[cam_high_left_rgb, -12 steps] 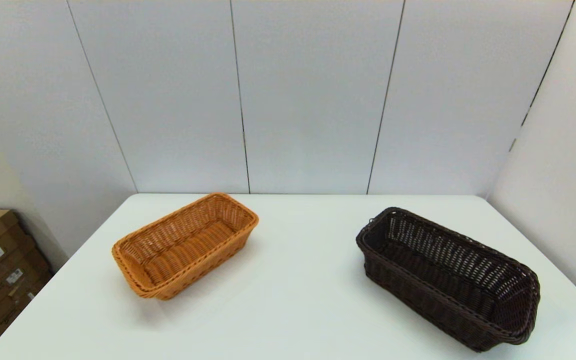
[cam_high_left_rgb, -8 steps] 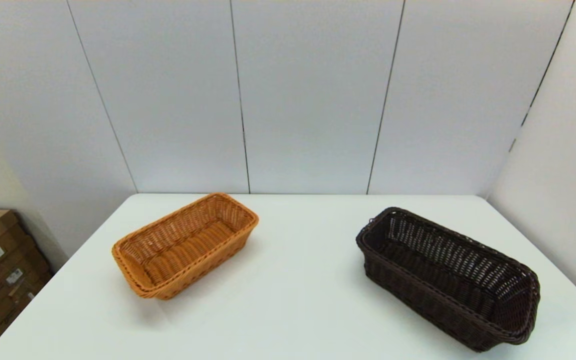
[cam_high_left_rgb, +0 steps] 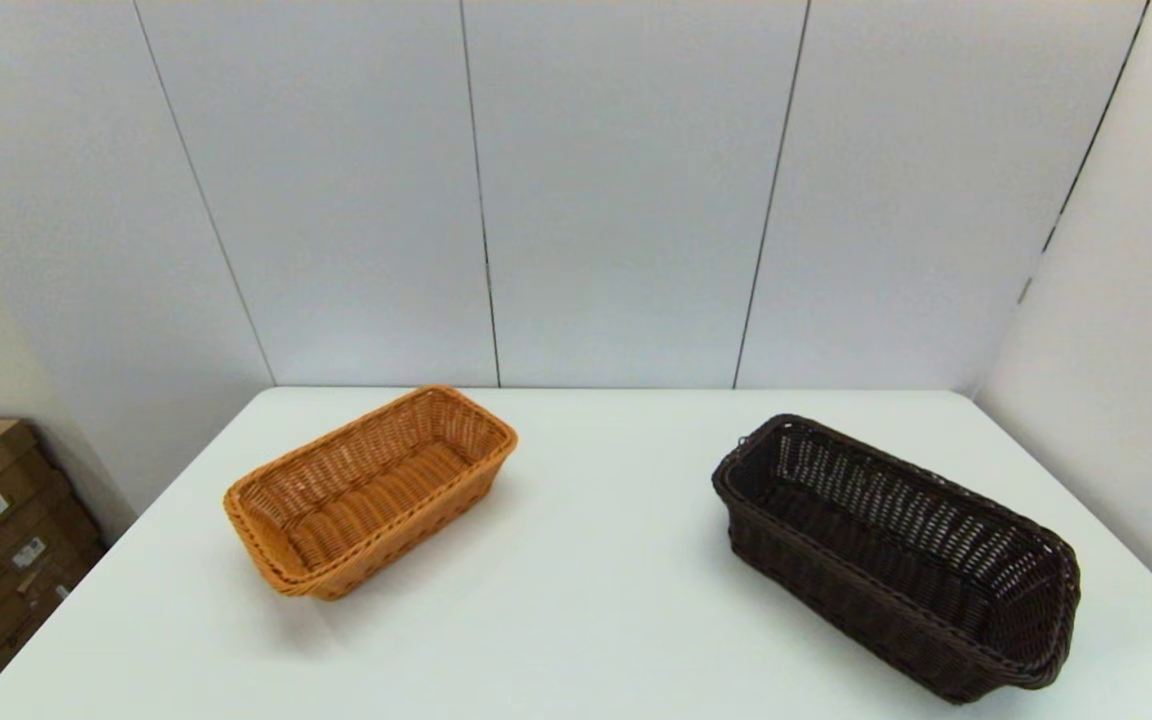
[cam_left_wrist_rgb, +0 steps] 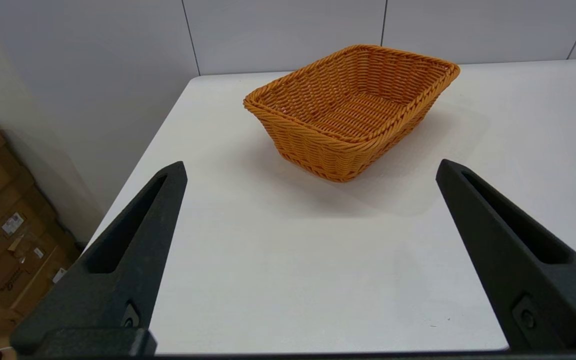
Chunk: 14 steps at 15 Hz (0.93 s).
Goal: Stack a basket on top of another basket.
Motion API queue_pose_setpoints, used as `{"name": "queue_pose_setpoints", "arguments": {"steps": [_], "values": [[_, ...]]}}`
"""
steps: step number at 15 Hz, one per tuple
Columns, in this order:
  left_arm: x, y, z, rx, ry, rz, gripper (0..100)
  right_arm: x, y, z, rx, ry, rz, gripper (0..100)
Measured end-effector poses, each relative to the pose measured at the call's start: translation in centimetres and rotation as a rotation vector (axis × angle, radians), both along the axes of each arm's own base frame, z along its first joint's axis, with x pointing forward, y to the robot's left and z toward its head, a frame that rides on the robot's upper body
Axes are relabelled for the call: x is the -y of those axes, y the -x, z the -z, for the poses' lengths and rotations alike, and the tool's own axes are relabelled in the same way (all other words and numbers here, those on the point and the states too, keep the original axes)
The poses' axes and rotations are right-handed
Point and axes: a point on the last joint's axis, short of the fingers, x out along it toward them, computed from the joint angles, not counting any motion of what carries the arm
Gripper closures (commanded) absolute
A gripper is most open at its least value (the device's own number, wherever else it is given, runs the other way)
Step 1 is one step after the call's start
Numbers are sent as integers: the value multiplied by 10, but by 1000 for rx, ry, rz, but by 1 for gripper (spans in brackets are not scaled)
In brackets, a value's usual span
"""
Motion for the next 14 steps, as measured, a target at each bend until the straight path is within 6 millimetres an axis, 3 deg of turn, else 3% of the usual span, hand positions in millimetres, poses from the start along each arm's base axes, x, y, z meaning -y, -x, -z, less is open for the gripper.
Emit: {"name": "queue_pose_setpoints", "arguments": {"steps": [14], "values": [[0, 0, 0, 0, -2, 0, 0, 0, 0, 0, 0, 0, 0, 0]]}}
